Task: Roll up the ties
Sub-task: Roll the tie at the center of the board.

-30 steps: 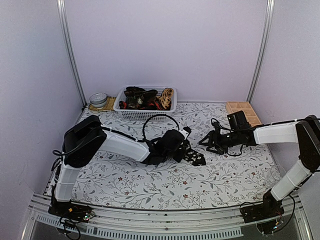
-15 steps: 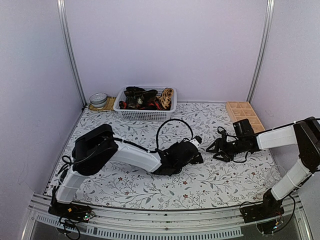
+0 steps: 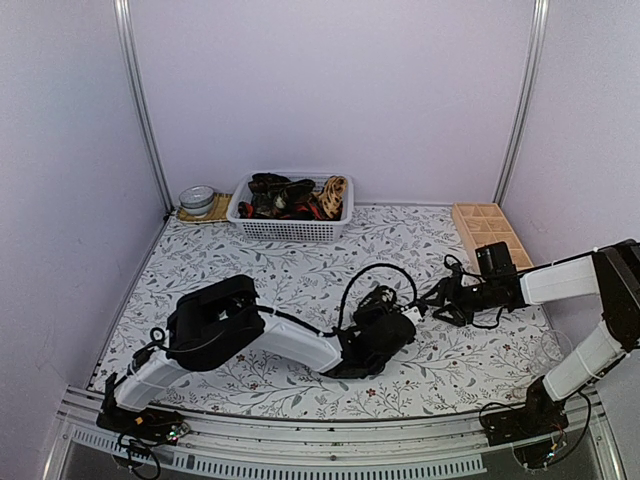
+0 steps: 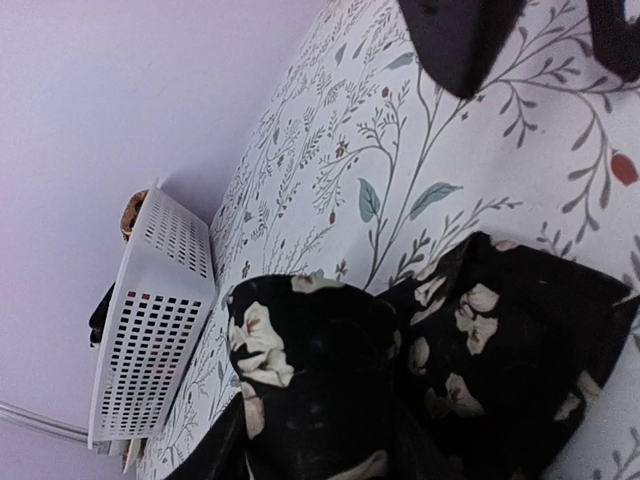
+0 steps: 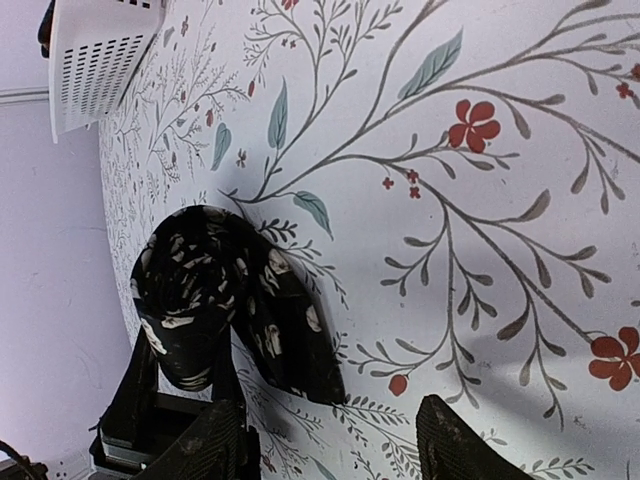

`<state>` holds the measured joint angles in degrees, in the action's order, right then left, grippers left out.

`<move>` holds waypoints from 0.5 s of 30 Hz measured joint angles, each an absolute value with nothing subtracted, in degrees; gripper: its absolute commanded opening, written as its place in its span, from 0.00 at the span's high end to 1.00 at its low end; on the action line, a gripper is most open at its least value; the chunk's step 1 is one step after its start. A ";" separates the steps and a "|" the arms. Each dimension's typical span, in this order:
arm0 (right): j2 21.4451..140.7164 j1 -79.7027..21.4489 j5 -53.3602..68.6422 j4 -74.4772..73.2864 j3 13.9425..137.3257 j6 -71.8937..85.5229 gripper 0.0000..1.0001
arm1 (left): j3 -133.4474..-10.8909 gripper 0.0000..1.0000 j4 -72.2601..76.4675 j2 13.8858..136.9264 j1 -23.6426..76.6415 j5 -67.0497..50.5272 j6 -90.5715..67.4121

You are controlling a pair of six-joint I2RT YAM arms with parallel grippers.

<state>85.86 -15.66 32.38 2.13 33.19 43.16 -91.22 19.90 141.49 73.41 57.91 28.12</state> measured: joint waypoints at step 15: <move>85.86 -15.57 34.13 4.40 32.95 44.38 0.39 | -93.56 0.33 14.98 141.01 73.82 51.66 23.33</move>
<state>85.86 -15.57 34.13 4.40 32.95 44.38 -93.56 14.98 141.01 73.82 51.66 23.33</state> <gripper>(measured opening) 0.613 0.634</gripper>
